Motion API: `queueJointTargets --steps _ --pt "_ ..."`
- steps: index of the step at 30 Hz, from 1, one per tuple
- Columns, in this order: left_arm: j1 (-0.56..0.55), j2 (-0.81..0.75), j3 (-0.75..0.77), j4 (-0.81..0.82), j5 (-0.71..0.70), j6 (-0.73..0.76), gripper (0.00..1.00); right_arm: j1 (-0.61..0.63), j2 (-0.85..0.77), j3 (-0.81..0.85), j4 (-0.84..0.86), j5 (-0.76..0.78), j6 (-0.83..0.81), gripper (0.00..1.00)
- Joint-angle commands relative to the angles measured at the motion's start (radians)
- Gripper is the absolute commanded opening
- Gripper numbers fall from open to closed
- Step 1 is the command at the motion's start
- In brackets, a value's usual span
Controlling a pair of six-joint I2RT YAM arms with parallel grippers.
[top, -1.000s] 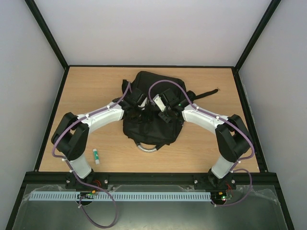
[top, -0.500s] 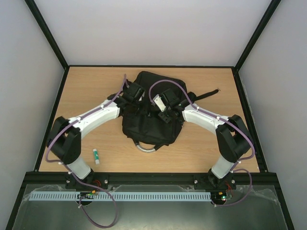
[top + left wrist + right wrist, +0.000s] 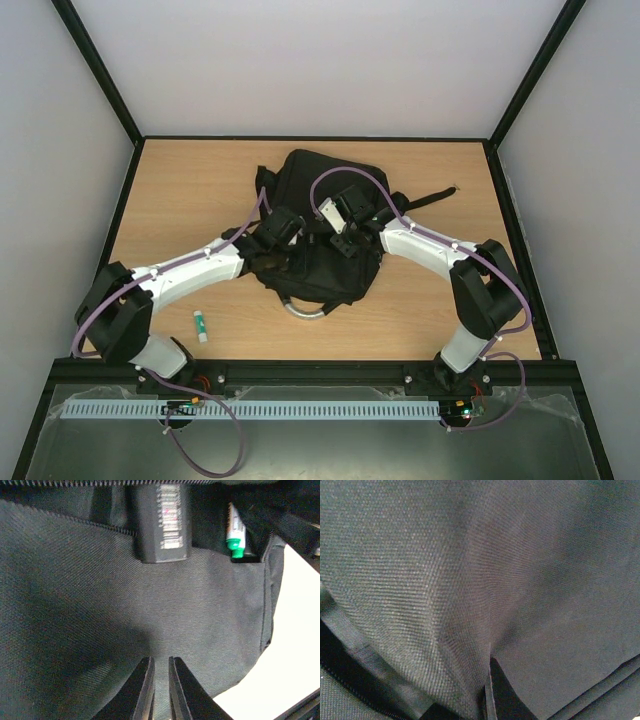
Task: Pack the student bag
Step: Place the stationery in the student bag.
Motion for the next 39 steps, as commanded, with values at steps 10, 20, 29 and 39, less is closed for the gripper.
queueJointTargets --steps 10,20,29,39 --pt "0.087 0.154 0.018 0.238 -0.092 -0.044 0.03 0.007 -0.021 -0.018 -0.070 -0.050 -0.005 0.01" --pt "0.123 0.210 0.056 0.404 -0.074 -0.028 0.03 -0.002 -0.022 -0.019 -0.069 -0.051 -0.004 0.01" --pt "0.093 0.028 -0.017 0.150 -0.031 0.001 0.18 -0.004 -0.016 -0.018 -0.068 -0.055 -0.007 0.01" --pt "0.103 -0.247 -0.110 -0.185 -0.112 -0.017 0.54 -0.004 -0.003 -0.015 -0.072 -0.061 -0.007 0.01"
